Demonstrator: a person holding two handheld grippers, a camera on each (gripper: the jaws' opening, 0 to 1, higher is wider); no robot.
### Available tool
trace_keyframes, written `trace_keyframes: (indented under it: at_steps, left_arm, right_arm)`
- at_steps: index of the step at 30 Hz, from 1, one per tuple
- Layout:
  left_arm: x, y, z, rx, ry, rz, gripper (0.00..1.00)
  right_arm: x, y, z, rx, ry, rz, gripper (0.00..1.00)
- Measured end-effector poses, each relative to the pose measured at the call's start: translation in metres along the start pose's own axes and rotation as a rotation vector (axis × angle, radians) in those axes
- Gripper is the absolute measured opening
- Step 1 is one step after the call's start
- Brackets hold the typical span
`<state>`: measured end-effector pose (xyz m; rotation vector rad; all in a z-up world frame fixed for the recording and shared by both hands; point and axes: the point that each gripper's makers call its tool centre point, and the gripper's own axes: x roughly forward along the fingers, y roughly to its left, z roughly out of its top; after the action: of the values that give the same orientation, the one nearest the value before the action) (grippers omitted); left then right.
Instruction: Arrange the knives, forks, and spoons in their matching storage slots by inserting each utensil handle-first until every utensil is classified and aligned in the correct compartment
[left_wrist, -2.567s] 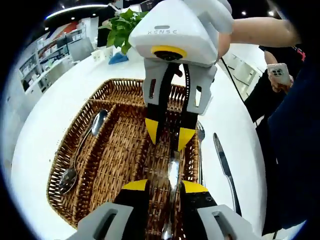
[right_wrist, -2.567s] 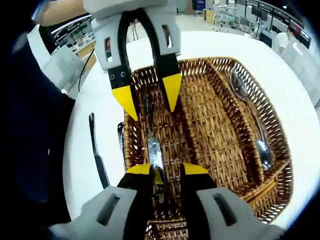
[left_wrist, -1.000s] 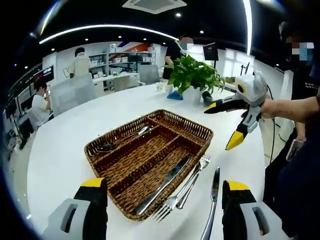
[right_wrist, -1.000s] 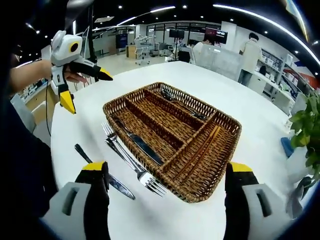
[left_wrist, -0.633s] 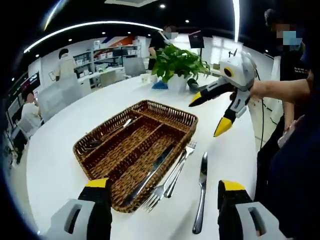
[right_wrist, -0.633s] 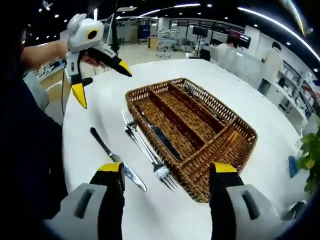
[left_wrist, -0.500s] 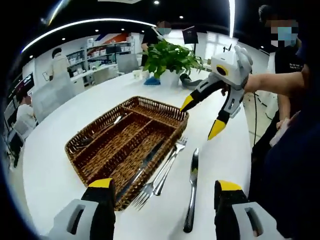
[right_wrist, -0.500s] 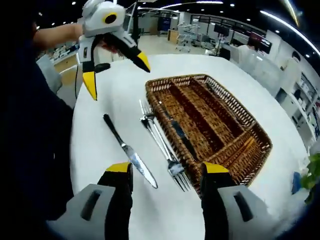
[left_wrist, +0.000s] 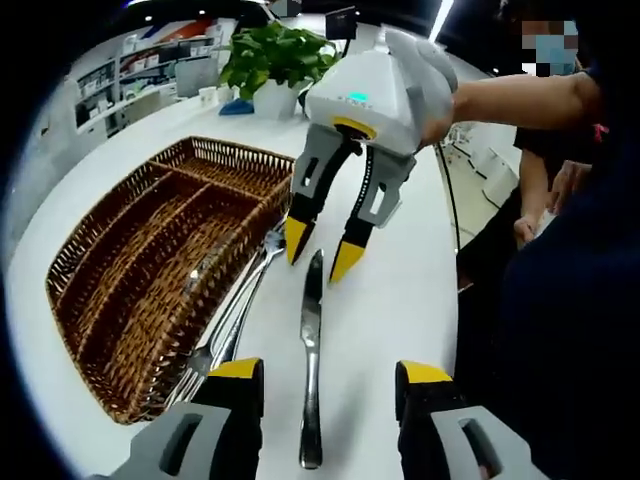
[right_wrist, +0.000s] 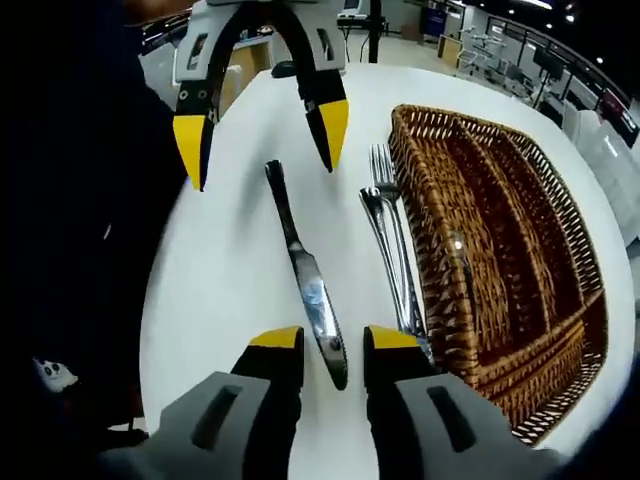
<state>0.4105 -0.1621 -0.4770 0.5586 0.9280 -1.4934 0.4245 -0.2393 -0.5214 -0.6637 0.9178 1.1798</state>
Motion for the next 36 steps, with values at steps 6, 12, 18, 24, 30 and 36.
trace_keyframes:
  at_steps: [6,12,18,24,30,36]
  left_arm:
    - [0.002,0.002,-0.007,-0.025,0.015,-0.009,0.51]
    - [0.004,0.006,-0.013,-0.029,0.036,-0.001,0.5]
    - [0.008,0.009,-0.017,-0.037,0.076,0.011,0.49]
    - [0.017,0.006,-0.019,-0.042,0.097,0.001,0.46]
    - [0.024,0.005,-0.018,-0.029,0.103,-0.007,0.41]
    - [0.033,0.009,-0.024,0.024,0.17,-0.021,0.32]
  right_arm:
    - [0.007,0.004,-0.016,-0.046,0.067,0.001,0.2]
    - [0.008,0.0,-0.016,-0.054,0.107,-0.006,0.15]
    - [0.01,0.001,-0.015,-0.069,0.156,-0.003,0.12]
    - [0.012,0.002,-0.017,-0.049,0.215,0.005,0.08]
    - [0.009,0.004,-0.016,-0.106,0.178,-0.065,0.07]
    - [0.007,0.005,-0.015,-0.195,0.114,-0.239,0.07]
